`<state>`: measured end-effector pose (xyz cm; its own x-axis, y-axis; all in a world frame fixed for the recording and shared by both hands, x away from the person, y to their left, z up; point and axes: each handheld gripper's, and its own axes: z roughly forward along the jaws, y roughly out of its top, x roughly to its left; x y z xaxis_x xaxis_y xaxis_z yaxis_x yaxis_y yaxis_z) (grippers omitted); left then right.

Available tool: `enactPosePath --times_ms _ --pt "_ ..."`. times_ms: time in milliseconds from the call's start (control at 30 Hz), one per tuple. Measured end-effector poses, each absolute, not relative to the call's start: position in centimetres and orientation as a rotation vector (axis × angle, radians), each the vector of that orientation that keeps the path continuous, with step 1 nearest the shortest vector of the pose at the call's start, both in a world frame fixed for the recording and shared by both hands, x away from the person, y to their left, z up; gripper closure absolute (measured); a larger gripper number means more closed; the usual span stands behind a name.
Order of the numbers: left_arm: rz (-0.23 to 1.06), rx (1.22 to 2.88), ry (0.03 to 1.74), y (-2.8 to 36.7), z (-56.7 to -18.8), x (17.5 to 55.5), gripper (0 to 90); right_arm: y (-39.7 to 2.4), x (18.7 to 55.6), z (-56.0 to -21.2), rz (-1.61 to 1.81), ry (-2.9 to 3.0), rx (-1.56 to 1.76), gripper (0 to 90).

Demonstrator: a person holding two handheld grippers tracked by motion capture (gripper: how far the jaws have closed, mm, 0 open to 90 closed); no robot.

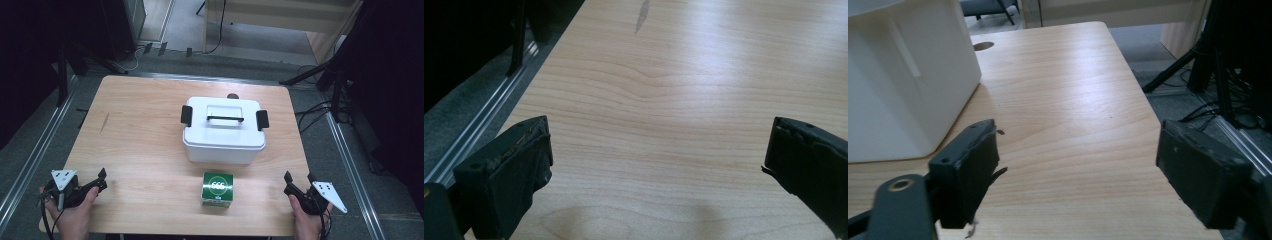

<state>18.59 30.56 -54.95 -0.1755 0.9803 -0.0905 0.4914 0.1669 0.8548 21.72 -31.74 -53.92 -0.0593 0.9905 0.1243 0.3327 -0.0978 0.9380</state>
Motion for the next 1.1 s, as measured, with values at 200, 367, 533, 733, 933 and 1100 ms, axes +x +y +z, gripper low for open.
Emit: enactPosePath --times_ms 200,367,533,733,933,1100 --pt "0.899 1.405 1.79 29.0 -54.5 19.0 16.7 -30.6 22.9 -53.4 1.163 1.487 1.483 43.8" --pt "0.853 1.457 1.72 26.8 -54.2 19.1 36.0 -29.6 23.7 -53.1 1.185 1.525 1.467 60.4" --pt "0.792 1.549 1.596 23.8 -54.0 19.8 50.5 -28.9 24.9 -52.7 1.22 1.587 1.464 73.7" --pt "0.741 1.589 1.509 21.4 -53.5 21.0 65.0 -28.9 26.2 -52.2 1.273 1.592 1.457 83.6" --pt "0.677 1.604 1.474 19.7 -53.2 23.2 73.3 -28.7 27.4 -52.6 1.306 1.601 1.487 90.0" --pt "0.665 1.635 1.441 18.1 -53.1 24.5 77.1 -27.7 28.5 -52.5 1.277 1.626 1.482 90.0"
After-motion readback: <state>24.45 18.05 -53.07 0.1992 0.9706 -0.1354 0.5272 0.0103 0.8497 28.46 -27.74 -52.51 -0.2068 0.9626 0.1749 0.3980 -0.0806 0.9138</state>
